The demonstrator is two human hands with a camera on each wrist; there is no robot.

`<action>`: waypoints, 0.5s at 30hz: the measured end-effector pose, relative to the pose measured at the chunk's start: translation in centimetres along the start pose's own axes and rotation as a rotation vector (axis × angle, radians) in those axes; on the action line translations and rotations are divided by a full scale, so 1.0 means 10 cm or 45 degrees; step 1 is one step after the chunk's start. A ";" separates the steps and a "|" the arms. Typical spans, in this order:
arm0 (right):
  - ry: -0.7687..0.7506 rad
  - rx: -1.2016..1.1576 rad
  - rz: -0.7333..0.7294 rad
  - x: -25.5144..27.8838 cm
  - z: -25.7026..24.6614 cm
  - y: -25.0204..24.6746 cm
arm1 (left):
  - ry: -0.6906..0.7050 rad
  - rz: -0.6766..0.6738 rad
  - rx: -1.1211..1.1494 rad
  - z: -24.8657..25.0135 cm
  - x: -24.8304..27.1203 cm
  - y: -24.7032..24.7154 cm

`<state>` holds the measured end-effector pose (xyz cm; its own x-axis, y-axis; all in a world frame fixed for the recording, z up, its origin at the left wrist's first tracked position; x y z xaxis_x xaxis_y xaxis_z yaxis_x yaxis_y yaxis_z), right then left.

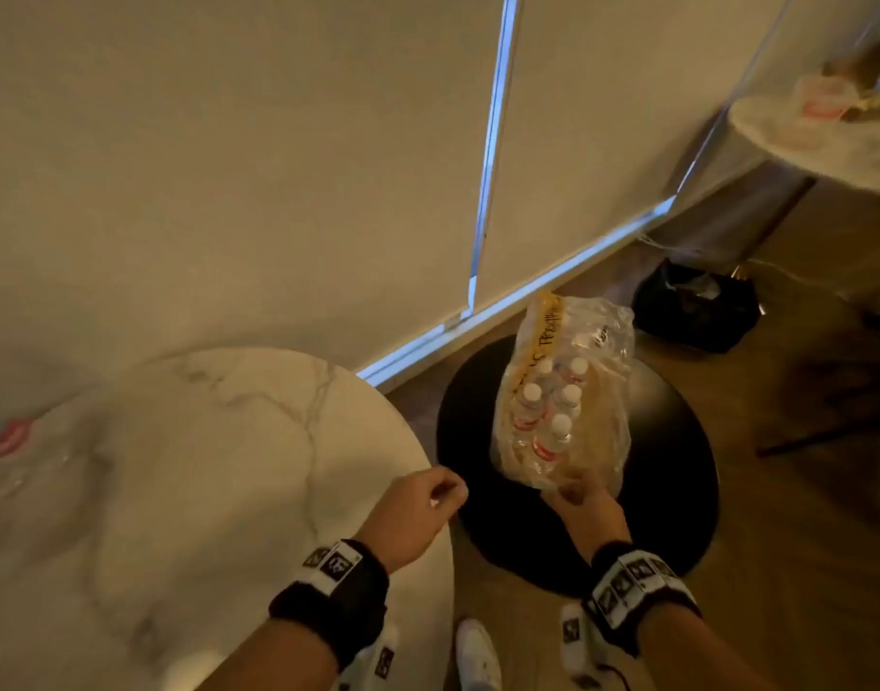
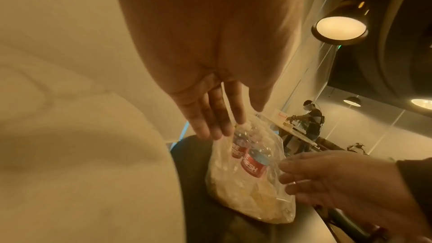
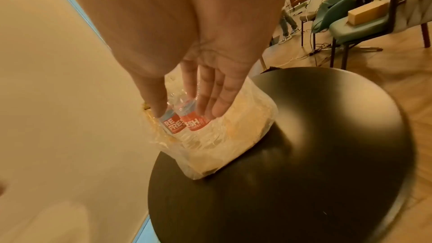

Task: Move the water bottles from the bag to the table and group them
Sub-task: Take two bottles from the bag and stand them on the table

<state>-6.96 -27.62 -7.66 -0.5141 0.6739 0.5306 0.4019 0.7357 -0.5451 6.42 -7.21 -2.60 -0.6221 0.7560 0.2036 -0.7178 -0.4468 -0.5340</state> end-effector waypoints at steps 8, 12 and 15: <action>0.059 -0.069 0.066 -1.18 0.11 0.15 | -0.045 0.099 0.118 -0.05 -1.75 0.82; 0.106 0.092 0.022 -1.45 0.22 0.27 | -0.180 0.177 0.065 -0.29 -2.15 1.03; 0.080 0.132 0.008 -1.52 0.26 0.26 | -0.202 0.170 0.085 -0.39 -2.27 1.11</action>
<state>-0.10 -36.14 -18.80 -0.4619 0.6836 0.5652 0.3227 0.7230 -0.6108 13.79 -27.44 -16.35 -0.7508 0.6054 0.2640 -0.6413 -0.5728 -0.5105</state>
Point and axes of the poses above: each hand's wrist, its own x-axis away from the middle knuckle, its own y-axis out of the palm, z = x × y, the point moved 10 cm from there along -x, towards the middle knuckle, and after that the axes turned 4 degrees about y, right-handed, at the moved point
